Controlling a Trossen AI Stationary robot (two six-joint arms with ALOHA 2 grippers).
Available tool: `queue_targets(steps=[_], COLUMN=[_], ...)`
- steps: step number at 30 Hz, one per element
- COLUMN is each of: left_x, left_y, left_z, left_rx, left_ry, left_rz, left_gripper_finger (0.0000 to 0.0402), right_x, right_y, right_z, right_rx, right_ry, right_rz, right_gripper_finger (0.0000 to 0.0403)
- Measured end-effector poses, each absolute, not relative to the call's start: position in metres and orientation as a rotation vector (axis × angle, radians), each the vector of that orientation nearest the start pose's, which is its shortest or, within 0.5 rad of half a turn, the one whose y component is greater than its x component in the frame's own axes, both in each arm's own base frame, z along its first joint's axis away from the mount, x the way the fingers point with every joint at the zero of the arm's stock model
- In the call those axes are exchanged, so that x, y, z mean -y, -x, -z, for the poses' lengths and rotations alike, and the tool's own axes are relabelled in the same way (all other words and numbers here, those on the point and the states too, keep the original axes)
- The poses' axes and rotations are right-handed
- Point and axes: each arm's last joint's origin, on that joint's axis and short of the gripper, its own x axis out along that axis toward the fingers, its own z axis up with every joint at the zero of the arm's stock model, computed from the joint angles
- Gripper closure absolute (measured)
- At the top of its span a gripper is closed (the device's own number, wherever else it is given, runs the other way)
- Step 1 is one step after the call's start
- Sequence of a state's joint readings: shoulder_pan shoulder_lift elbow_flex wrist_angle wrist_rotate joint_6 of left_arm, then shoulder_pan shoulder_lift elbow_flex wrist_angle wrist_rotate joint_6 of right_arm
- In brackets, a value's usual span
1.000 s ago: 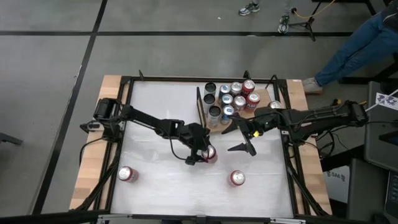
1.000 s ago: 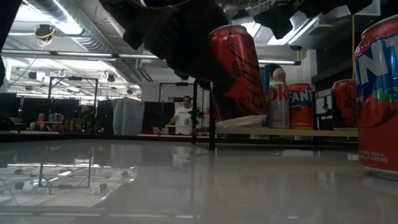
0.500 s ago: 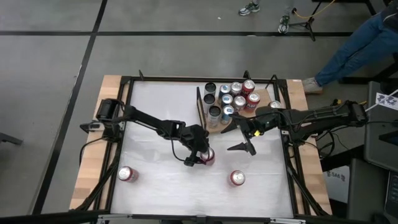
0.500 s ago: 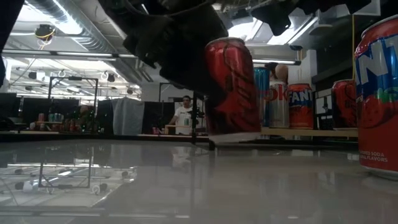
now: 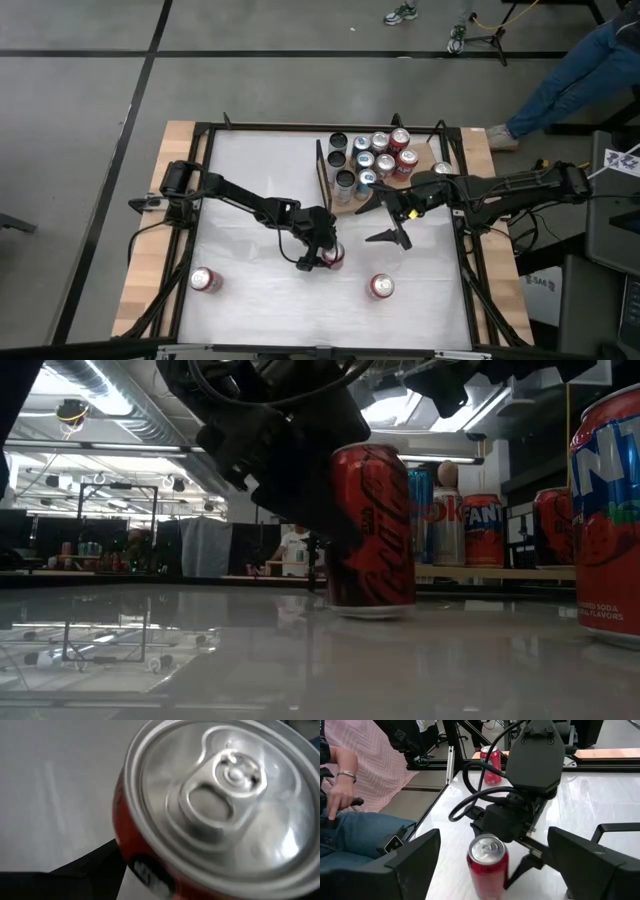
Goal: Place canned beverage on shelf
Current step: Put the red soda can on the shelf aligned with the other red soda can
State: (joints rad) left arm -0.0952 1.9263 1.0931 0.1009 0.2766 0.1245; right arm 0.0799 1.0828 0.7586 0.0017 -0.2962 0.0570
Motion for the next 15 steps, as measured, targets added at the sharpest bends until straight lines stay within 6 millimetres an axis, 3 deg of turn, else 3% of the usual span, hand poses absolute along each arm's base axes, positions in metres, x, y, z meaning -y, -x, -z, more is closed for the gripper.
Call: queue_targets(steps=[5, 15], left_x=[0.0424, 0.0435], left_y=[-0.3906, -0.3902], left_z=[-0.1462, -0.1464], left_rx=[-0.713, -0.711], left_ry=[-0.074, -0.061], left_rz=[0.306, 0.347], left_gripper_finger=[0.0069, 0.006], right_x=[-0.0274, -0.0274], right_y=[-0.2366, -0.2366], right_z=[-0.2852, -0.2851], right_rx=[-0.334, -0.335], right_ry=[-0.091, -0.091], right_rz=[-0.364, -0.363], right_gripper_finger=[0.0047, 0.0047])
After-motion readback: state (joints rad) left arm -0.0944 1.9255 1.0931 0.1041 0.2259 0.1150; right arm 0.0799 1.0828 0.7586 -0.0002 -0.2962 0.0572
